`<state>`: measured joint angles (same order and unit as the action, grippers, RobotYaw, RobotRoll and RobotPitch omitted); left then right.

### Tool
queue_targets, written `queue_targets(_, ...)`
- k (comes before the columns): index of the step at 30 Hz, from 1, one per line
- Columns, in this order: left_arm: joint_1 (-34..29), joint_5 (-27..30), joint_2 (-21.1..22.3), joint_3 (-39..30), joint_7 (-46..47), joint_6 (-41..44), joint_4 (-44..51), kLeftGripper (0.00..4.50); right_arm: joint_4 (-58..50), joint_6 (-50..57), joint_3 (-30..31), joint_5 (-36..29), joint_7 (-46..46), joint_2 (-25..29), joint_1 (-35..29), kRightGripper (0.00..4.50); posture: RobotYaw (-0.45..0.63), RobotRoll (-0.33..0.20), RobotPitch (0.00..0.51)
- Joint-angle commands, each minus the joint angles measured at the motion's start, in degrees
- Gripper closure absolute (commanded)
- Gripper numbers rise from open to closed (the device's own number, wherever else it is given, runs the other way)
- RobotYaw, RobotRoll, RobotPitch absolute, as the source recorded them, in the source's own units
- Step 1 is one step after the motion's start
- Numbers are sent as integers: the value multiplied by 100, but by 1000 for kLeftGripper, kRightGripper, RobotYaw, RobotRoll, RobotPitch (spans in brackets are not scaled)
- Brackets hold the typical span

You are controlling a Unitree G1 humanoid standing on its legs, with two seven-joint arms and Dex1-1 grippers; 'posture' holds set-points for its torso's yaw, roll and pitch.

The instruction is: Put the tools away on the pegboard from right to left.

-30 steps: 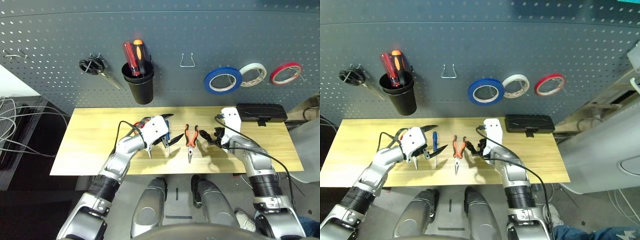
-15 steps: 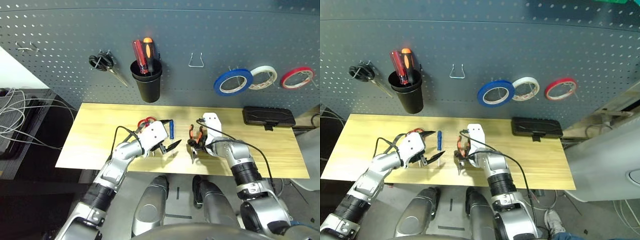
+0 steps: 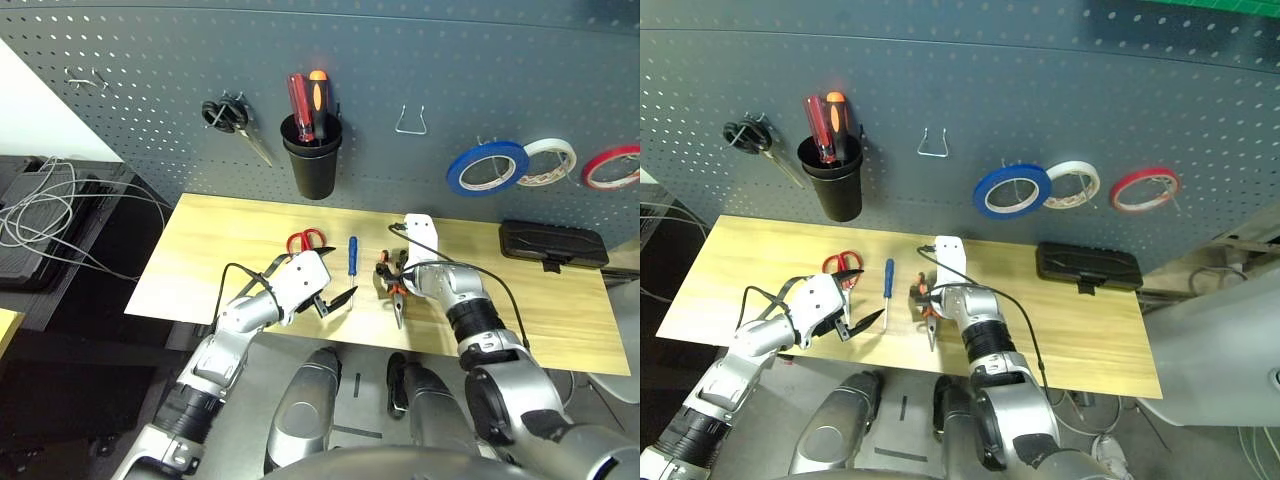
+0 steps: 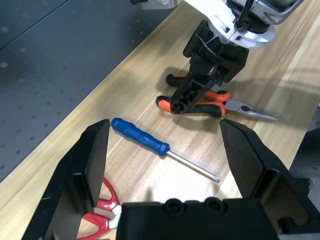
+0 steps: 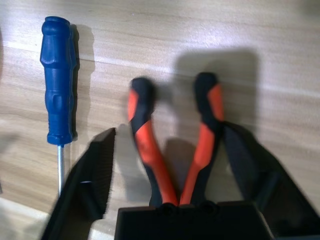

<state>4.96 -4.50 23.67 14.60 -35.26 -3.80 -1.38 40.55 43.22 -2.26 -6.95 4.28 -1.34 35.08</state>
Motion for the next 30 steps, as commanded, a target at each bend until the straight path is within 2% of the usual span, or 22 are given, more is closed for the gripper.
queue_targets(1,-5,-16,19,9,-19,3,-33,0,190,277,47,37,43,9,-131,1495,281,0,255)
queue_targets(5,70,15,-9,24,-34,-116,-152,0,-268,600,125,44,188,151,-311,1498,266,0,244)
queue_targets(10,170,72,-51,-56,29,-471,-227,0,-1903,1108,408,-71,767,608,-804,1498,252,0,234)
queue_targets(14,230,178,-84,-220,128,-858,-299,0,-3430,778,776,-184,1532,1217,-1274,1498,235,0,229)
queue_targets(18,262,299,-107,-304,121,-1179,-393,0,-4142,129,856,-172,1858,1575,-1498,1498,214,0,224)
queue_targets(24,260,601,-166,-336,-67,-1397,-455,0,-4798,-673,692,-361,2120,1591,-1654,1498,193,0,218)
queue_targets(30,511,870,-300,-468,-76,-1385,-268,0,-5285,-1479,599,-493,2147,1435,-1407,1498,187,0,217)
